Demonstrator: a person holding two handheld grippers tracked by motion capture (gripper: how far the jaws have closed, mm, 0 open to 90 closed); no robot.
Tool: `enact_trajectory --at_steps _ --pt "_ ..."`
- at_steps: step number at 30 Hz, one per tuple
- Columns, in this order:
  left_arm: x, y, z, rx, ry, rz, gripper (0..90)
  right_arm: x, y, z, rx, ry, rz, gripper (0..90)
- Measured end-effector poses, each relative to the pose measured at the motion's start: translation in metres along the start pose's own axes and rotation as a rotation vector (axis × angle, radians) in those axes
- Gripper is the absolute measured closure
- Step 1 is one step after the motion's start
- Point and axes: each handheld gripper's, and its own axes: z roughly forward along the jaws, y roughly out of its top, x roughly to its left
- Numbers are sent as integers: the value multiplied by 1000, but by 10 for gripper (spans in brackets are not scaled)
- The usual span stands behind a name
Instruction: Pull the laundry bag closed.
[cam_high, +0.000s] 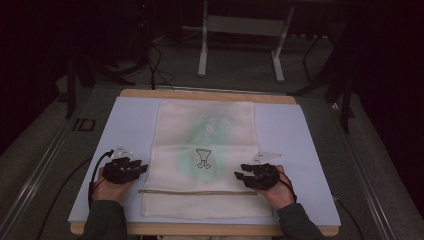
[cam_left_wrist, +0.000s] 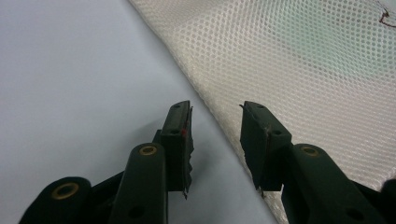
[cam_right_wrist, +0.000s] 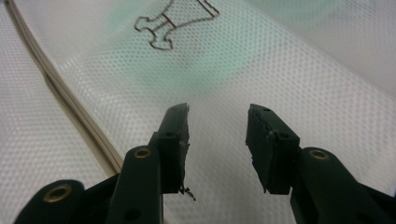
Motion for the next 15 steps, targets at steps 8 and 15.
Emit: enact_trajectory --at_steps 8,15 --pt "1 0 -1 -1 -2 -3 627 11 15 8 -2 32 -33 581" --pt "1 0 -1 -3 -3 -4 627 19 25 14 -2 50 -56 580"
